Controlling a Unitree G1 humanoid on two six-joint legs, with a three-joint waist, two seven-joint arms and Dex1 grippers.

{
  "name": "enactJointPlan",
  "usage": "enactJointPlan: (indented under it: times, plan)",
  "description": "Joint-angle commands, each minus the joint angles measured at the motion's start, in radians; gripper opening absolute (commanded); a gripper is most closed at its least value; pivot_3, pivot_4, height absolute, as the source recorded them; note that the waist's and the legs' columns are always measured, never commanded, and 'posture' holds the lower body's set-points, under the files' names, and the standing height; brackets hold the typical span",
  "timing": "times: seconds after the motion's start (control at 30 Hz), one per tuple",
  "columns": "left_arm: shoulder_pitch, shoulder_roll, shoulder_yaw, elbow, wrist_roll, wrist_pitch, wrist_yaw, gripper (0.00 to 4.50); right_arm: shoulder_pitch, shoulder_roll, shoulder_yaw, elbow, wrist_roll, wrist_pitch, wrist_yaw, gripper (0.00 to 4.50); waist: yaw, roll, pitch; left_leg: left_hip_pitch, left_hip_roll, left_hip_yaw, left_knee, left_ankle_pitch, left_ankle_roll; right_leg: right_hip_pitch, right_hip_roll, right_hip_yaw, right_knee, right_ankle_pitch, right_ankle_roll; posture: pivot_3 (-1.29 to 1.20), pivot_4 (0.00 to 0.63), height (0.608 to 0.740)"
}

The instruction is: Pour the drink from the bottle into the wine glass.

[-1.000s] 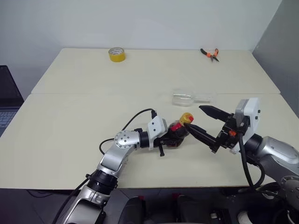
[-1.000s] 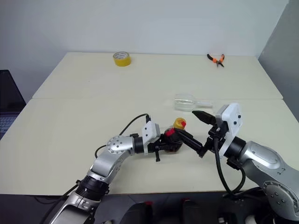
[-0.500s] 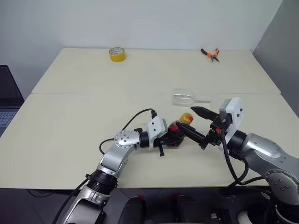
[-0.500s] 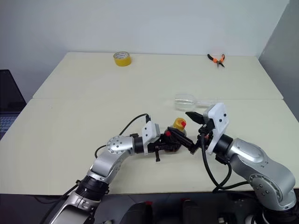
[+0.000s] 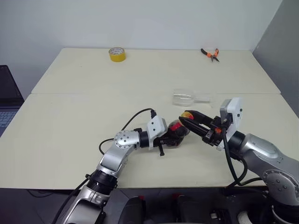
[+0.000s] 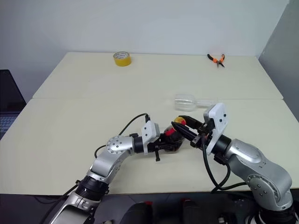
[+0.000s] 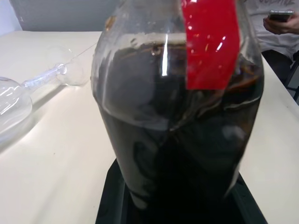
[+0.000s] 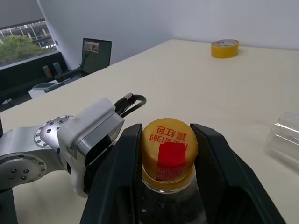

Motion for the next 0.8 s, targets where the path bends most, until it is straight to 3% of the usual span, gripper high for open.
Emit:
enactJointPlan:
  times: [0.03,0.27,0.47,0.57,0.8]
  plan:
    - [-0.002,-0.01,0.01,-0.051,-0.017,-0.02,0.003,0.64,0.005,0.055,-0.061,-0.038,0.092,-0.062,-0.021,1.26,0.0,0.0,0.0,0.0,0.0,0.0,0.0,0.0,0.0,0.0,0.0,0.0,0.0,0.0,0.0,0.0,0.15,0.74]
    - [-0.006,-0.017,0.009,-0.054,-0.02,-0.022,-0.004,0.64,0.083,0.087,-0.152,-0.055,0.175,-0.094,-0.099,1.24,0.0,0.0,0.0,0.0,0.0,0.0,0.0,0.0,0.0,0.0,0.0,0.0,0.0,0.0,0.0,0.0,0.15,0.74]
    - [-0.017,-0.029,0.013,-0.048,-0.023,-0.025,-0.002,0.64,0.317,-0.043,-0.172,-0.024,-0.153,-0.204,-0.036,1.24,0.004,0.0,0.0,0.0,0.0,0.0,0.0,0.0,0.0,0.0,0.0,0.0,-0.001,0.0,0.0,0.0,0.15,0.74]
    - [-0.021,-0.034,0.009,-0.045,-0.025,-0.029,-0.012,0.64,0.425,-0.003,-0.177,0.019,-0.219,-0.286,-0.008,1.24,0.003,0.0,0.0,0.0,0.001,0.001,0.0,0.0,0.0,0.0,0.001,0.0,0.0,0.0,0.0,0.0,0.15,0.74]
    - [-0.032,-0.043,0.004,-0.038,-0.024,-0.033,-0.029,0.64,0.432,0.025,-0.148,0.21,-0.437,-0.447,0.024,1.24,-0.002,0.001,0.0,0.002,0.001,0.002,-0.001,0.0,0.0,0.0,0.002,0.002,0.002,0.0,0.0,0.0,0.15,0.74]
